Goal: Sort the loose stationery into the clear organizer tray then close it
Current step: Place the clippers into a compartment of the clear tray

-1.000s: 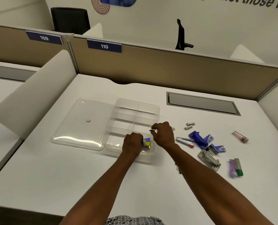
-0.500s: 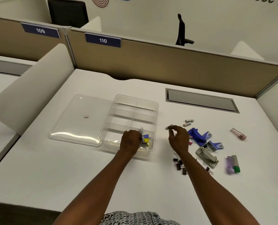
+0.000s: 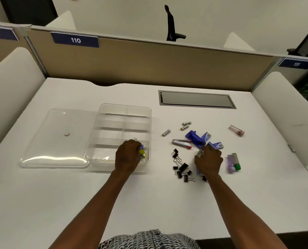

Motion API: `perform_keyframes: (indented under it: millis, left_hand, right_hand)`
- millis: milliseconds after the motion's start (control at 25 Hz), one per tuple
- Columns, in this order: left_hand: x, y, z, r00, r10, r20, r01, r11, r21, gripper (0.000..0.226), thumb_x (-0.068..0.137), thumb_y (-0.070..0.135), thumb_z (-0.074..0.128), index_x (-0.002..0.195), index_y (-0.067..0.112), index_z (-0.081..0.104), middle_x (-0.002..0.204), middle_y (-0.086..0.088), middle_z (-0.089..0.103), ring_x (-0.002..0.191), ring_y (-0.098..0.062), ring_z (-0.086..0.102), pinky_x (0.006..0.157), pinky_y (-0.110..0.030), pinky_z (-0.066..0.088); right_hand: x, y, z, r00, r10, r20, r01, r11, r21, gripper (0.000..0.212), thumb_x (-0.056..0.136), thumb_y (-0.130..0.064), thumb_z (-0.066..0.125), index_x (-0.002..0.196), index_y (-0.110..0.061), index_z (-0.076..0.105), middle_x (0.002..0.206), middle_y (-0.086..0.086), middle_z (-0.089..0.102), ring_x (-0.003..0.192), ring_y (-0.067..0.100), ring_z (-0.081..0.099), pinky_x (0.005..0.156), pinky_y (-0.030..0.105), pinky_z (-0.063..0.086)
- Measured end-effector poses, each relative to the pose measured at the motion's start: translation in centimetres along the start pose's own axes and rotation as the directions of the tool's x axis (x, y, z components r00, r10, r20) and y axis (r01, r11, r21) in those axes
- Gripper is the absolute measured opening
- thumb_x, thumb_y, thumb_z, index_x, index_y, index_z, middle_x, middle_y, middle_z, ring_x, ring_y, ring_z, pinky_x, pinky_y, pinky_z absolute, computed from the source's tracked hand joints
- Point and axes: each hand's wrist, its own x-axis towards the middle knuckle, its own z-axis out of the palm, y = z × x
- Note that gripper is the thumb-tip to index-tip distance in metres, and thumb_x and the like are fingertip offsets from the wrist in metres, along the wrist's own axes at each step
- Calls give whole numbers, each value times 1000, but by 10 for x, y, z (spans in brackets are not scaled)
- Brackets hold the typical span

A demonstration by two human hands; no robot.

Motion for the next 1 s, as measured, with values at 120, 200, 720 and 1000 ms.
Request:
perform_keyframes:
  millis: [120, 200, 720, 1000]
  left_hand:
    - [-3, 8, 4, 1000, 20, -16, -20, 1000, -5, 12, 84, 11, 66, 91, 18, 72, 90, 2, 70, 87, -26, 64, 68, -36, 54]
    - [-6, 9, 8, 999, 35, -27, -36, 999, -36, 16, 86, 11, 66, 98, 18, 74, 96, 2, 70, 96, -24, 64, 73, -34, 55]
    - [-31, -23, -20, 991, -4, -131, -1, 999, -39, 19, 85, 8, 66, 99, 18, 73, 94, 4, 66, 95, -17, 59, 77, -27, 51]
    - [-37, -28, -23, 989, -35, -142, 25, 997, -72, 20, 86, 9, 66, 102, 19, 73, 99, 5, 66, 101, -13, 57, 81, -20, 48]
  right_hand:
    - [-2, -7, 3, 999, -50, -18, 50, 999, -12, 52, 85, -31, 68, 134, -19, 59, 142, 9, 53, 136, 34, 38, 107, 45, 36]
    - [0, -16, 5, 988, -154, 2, 154, 988, -23, 55, 90, -26, 65, 143, -18, 51, 150, 10, 45, 143, 32, 31, 115, 45, 28]
    - [13, -61, 13, 938, -322, 130, 343, 917, -204, 36, 93, -25, 57, 126, -12, 55, 134, 11, 54, 125, 32, 46, 96, 42, 44]
    - [8, -68, 14, 985, -170, -22, 167, 922, 350, 25, 89, -31, 71, 108, -15, 73, 108, 7, 71, 106, 27, 63, 89, 38, 50]
